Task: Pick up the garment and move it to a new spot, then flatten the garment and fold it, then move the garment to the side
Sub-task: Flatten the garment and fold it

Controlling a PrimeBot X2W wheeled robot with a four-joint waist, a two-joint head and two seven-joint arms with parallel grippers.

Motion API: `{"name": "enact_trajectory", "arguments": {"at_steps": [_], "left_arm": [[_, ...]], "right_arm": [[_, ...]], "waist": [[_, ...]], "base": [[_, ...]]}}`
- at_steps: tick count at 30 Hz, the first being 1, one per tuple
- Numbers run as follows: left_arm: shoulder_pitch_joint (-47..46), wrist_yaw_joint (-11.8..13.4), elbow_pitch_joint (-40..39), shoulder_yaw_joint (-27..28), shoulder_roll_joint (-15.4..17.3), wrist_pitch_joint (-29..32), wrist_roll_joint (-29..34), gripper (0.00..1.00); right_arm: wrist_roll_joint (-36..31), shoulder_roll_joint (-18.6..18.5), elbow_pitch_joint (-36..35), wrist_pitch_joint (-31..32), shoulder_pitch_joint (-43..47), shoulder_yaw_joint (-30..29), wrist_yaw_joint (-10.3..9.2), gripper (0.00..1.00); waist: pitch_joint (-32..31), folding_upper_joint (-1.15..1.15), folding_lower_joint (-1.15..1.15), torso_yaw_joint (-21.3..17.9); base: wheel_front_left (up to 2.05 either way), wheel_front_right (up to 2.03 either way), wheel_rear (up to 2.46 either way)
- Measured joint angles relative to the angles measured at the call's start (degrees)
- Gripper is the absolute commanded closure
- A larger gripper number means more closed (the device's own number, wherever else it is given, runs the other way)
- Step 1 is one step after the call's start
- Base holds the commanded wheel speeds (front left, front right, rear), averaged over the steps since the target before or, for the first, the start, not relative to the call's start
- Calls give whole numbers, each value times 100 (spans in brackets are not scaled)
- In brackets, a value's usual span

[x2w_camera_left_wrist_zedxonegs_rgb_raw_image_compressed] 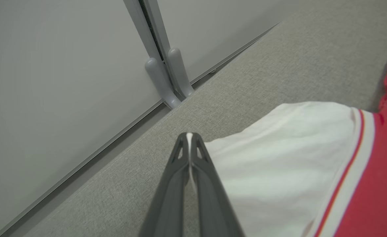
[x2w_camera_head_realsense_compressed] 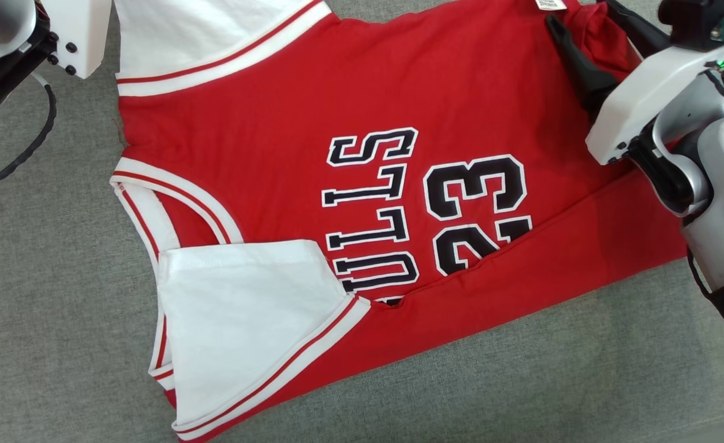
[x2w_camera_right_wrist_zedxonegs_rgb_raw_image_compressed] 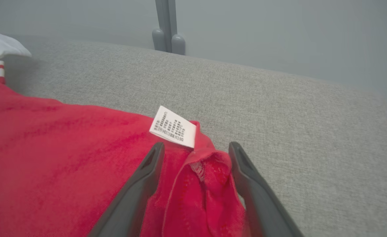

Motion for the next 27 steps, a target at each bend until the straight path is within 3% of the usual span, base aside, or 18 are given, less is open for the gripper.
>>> {"name": "enact_trajectory", "arguments": {"at_steps": [12, 23, 27], "left_arm": [[93, 11, -21, -34, 75, -1, -60, 100], [114, 46, -42, -68, 58, -32, -91, 100], [118, 46, -8, -86, 11, -62, -100, 100]], "right_arm": [[-554, 236, -586, 557, 137, -480, 0, 0], [-560, 312, -1100, 1382, 790, -1846, 0, 0], [-356, 433, -1110, 1822, 819, -2100, 0, 0]], "waist": [[-146, 0, 0, -4], [-204, 0, 0, -1], [-223, 0, 0, 23]], "base": [[0, 0, 0], [0, 0, 0], [0, 0, 0]]}}
